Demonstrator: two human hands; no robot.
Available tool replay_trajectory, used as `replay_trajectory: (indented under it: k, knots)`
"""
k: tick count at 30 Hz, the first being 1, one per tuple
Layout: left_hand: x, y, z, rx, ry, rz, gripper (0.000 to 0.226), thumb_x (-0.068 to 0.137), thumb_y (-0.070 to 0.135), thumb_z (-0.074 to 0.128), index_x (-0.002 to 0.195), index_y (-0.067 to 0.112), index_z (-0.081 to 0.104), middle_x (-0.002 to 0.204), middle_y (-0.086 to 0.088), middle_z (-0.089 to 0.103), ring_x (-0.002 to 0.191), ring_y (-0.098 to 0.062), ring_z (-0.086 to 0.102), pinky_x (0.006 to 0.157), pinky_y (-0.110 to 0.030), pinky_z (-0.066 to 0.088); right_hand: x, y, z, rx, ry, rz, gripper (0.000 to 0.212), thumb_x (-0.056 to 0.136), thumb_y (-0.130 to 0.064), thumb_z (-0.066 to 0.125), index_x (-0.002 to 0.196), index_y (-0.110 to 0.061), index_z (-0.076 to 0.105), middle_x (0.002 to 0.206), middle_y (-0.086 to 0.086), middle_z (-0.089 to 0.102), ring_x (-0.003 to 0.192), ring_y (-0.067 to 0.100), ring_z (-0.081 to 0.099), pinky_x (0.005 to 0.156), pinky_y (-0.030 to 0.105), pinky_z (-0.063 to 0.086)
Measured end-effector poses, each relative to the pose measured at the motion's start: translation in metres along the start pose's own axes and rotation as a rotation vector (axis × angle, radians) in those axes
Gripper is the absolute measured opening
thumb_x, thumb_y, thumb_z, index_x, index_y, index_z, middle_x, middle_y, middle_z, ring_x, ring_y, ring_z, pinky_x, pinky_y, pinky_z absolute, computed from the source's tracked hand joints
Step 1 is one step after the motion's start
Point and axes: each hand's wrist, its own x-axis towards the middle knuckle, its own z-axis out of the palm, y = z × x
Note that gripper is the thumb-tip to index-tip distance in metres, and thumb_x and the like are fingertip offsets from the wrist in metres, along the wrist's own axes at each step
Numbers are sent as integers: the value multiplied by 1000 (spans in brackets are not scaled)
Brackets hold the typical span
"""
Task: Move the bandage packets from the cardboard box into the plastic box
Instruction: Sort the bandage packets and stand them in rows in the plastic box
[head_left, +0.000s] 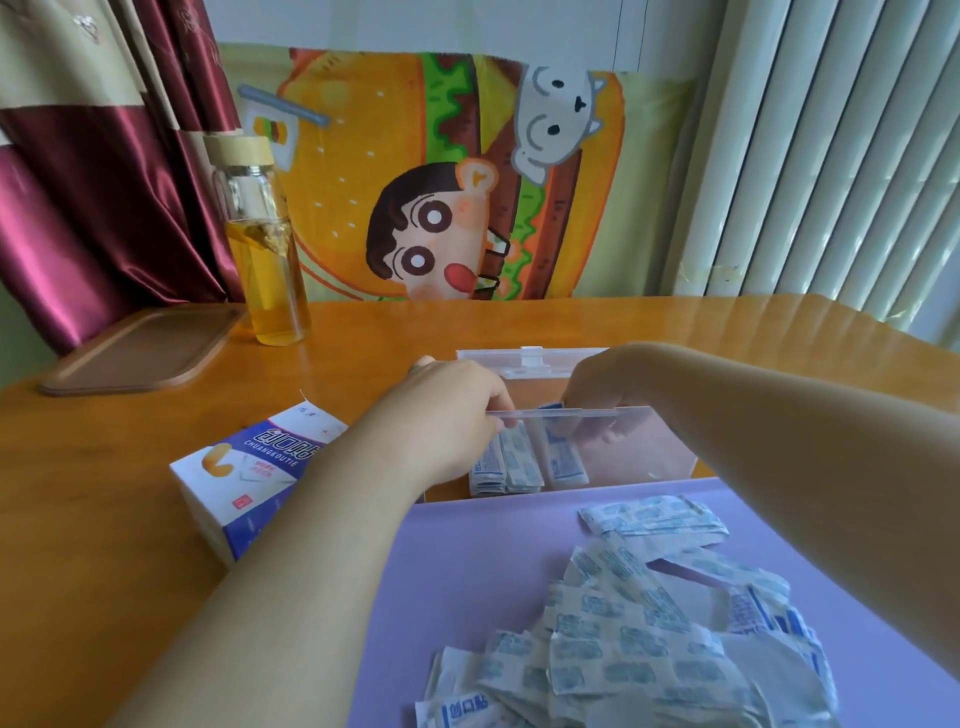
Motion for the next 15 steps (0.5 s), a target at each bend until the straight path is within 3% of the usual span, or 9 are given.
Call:
replay_trajectory:
  k: [5, 9, 12, 15]
  knots:
    - [1, -1, 0, -17, -30, 7, 21, 98, 25, 46, 103, 35, 64, 111, 5, 58, 119, -18, 37, 83, -28, 37, 8, -2, 2, 121, 1, -7, 8, 87, -15, 65, 85, -7, 66, 78, 6, 71, 64, 14, 66, 65, 23, 53]
    - [0, -1, 1, -6, -22, 6, 21, 98, 25, 46, 103, 35, 64, 113, 4, 58, 117, -17, 38, 85, -29, 40, 4, -2, 4, 206, -4, -34, 5, 83, -6, 68, 83, -4, 63, 83, 11, 71, 77, 21, 70, 78, 30, 57]
    - [-1, 0, 0, -6, -22, 3, 21, 98, 24, 46, 104, 34, 64, 110, 5, 57, 116, -17, 38, 83, -28, 38, 1, -5, 4, 145, -8, -32, 8, 82, -10, 71, 84, -5, 65, 76, 8, 73, 69, 19, 71, 68, 27, 59]
    - [-1, 0, 0, 5, -17, 4, 21, 98, 24, 46, 104, 34, 64, 113, 4, 58, 117, -17, 38, 83, -28, 38, -1, -6, 3, 20, 40, -44, 19, 80, -20, 74, 91, -7, 65, 99, 7, 72, 90, 21, 70, 81, 30, 57]
